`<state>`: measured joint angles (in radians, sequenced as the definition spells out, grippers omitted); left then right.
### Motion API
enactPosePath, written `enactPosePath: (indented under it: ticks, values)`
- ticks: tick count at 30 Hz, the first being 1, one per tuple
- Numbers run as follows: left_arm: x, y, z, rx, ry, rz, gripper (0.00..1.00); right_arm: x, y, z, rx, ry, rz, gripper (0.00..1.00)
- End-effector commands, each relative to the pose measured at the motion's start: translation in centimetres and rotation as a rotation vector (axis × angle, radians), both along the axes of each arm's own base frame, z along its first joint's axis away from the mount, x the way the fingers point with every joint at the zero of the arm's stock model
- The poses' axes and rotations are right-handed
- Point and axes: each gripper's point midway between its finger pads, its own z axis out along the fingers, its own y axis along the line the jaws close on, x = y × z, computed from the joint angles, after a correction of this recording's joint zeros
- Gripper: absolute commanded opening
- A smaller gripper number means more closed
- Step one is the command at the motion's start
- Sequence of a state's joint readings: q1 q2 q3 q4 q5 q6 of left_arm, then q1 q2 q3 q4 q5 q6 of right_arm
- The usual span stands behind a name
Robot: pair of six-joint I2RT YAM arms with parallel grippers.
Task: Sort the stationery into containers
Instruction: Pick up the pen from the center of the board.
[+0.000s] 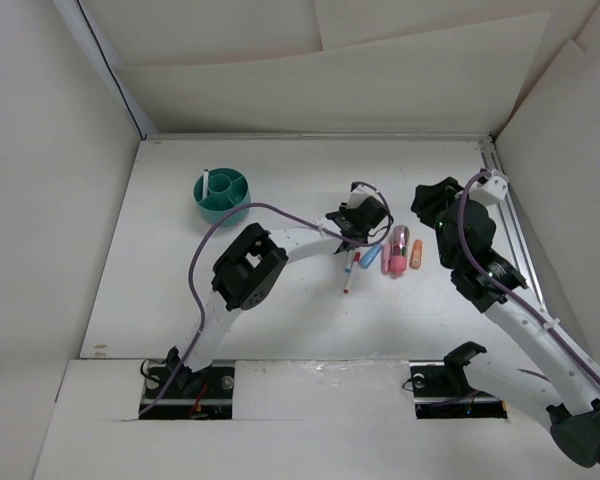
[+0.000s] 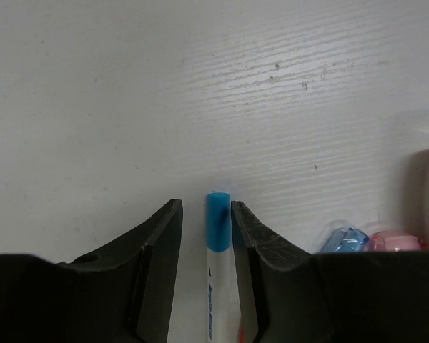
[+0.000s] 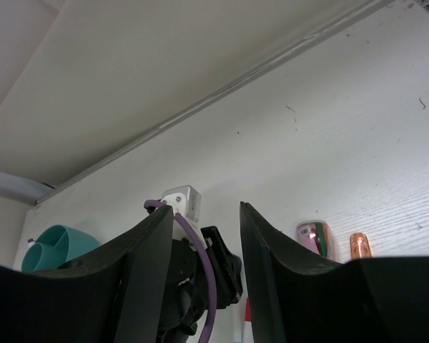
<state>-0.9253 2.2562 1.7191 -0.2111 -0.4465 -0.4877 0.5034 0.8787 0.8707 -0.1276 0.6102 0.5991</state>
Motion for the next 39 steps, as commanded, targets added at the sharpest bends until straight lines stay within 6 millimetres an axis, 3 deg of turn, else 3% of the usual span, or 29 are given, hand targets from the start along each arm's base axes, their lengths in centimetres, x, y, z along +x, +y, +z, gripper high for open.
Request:
enactPosePath:
  ticks: [1, 9, 17, 22, 24, 27, 28, 31, 32, 34, 35, 38, 39]
  values:
    - [0.9, -0.1, 0.7, 0.015, -0.030, 0.014, 0.30, -0.2, -0.1, 2.5, 0.033, -0.062, 0.007, 0.48]
    - [0.8, -0.3, -0.5, 0.024, -0.012, 0.006, 0.26, -0.2, -0.1, 2.7, 0.028, -0.069, 0.008, 0.48]
    - [0.6, 0.2, -1.0, 0.054, -0.001, 0.013, 0.03, -0.2, 0.1, 2.3, 0.025, -0.060, 0.017, 0.48]
    - [1.0, 1.1, 2.1, 0.030, -0.069, 0.048, 0.00, -0.2, 0.1, 2.3, 0.025, -0.060, 0.017, 0.48]
    - [1.6, 1.4, 5.1, -0.011, -0.109, 0.067, 0.00, -0.2, 0.1, 2.3, 0.025, -0.060, 0.017, 0.48]
    - [2.8, 2.6, 8.1, -0.061, -0.140, 0.095, 0.00, -0.2, 0.1, 2.3, 0.025, -0.060, 0.017, 0.48]
    - [3.5, 3.5, 10.3, -0.094, -0.166, 0.116, 0.00, -0.2, 0.1, 2.3, 0.025, -0.060, 0.017, 0.48]
    - [4.3, 5.8, 12.8, -0.120, -0.200, 0.162, 0.00, -0.2, 0.1, 2.3, 0.025, -0.060, 0.017, 0.48]
    - [5.3, 7.6, 15.0, -0.148, -0.238, 0.206, 0.00, -0.2, 0.1, 2.3, 0.025, -0.060, 0.017, 0.48]
    - [6.1, 10.1, 15.9, -0.167, -0.243, 0.252, 0.00, -0.1, 0.2, 2.5, 0.030, -0.068, 0.026, 0.48]
    - [7.5, 12.8, 17.7, -0.200, -0.270, 0.302, 0.00, -0.1, 0.2, 2.5, 0.030, -0.068, 0.026, 0.48]
    - [9.5, 16.8, 18.5, -0.319, -0.257, 0.378, 0.00, -0.1, 0.4, 2.5, 0.031, -0.068, 0.037, 0.48]
    - [11.0, 20.6, 19.7, -0.356, -0.275, 0.451, 0.00, -0.1, 0.4, 2.5, 0.031, -0.068, 0.037, 0.48]
